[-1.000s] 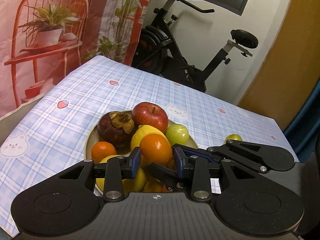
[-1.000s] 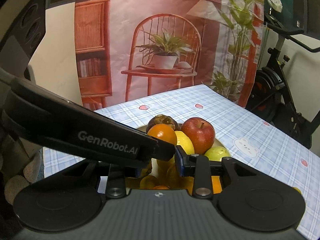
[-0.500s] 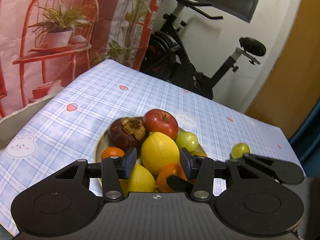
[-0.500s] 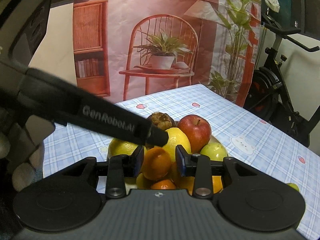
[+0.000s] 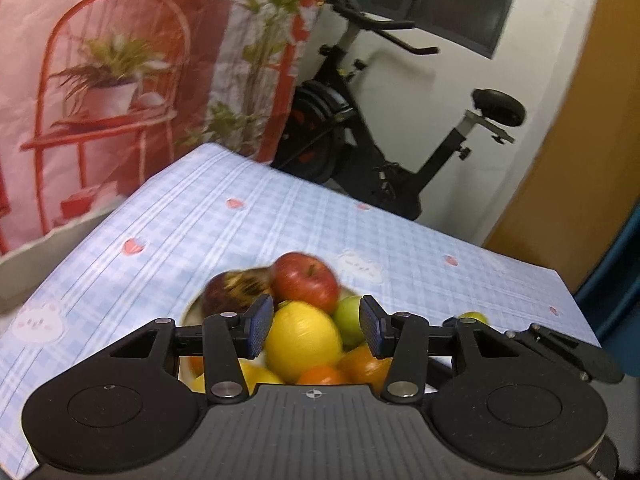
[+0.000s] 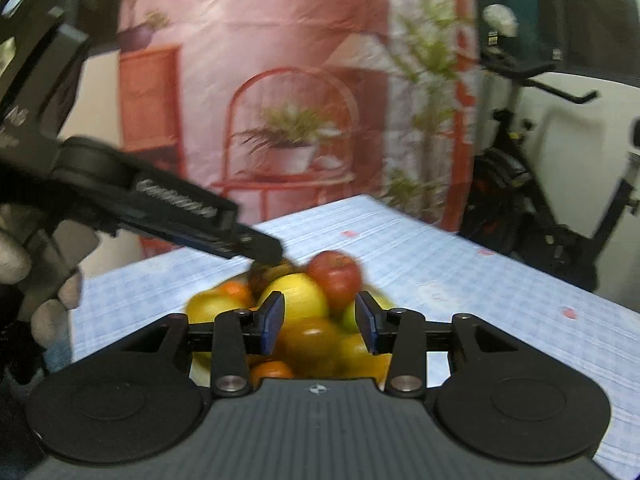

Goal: Organize fruits
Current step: 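Move both grippers to the green round fruit on the table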

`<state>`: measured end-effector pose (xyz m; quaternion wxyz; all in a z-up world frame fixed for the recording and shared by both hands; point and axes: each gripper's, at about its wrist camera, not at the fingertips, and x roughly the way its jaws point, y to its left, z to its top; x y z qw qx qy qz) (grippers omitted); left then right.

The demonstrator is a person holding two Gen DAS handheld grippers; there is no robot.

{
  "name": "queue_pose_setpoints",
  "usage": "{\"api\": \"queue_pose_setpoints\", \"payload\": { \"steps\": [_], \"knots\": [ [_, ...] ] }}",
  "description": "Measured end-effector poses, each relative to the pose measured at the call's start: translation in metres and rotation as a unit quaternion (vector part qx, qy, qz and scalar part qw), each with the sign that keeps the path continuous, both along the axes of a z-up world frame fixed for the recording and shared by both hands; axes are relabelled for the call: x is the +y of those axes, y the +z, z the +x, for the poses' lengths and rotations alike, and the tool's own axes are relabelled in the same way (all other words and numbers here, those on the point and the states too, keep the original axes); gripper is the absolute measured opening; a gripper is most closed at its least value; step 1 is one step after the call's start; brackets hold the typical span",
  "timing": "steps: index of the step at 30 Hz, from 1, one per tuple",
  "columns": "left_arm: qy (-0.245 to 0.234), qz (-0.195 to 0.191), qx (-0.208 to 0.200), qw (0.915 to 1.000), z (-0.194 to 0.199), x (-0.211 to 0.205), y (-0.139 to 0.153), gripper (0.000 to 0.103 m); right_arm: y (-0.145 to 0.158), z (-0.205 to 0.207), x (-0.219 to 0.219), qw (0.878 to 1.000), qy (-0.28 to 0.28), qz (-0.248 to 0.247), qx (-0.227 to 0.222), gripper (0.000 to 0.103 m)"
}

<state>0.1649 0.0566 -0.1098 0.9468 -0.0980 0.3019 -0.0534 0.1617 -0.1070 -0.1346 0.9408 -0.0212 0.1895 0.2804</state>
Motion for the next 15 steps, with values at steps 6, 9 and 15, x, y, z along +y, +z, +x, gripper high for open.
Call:
{"api": "queue_pose_setpoints", "payload": {
  "steps": [6, 9, 15],
  "knots": [
    [-0.054, 0.013, -0.008, 0.9984, 0.019, -0.035, 0.004, 0.052, -0.007, 0.011, -0.058, 0.996, -0.085, 0.032, 0.002, 0.045],
    [-0.091, 0.016, -0.005, 0.9957, 0.032, -0.056, 0.001, 0.054, -0.015, 0.017, -0.081, 0.992, -0.121, 0.035, 0.011, 0.045],
    [-0.146, 0.006, 0.018, 0.9891, 0.062, -0.098, -0.017, 0.061, -0.031, 0.032, -0.111, 0.986, -0.162, 0.033, 0.033, 0.05]
  ]
}}
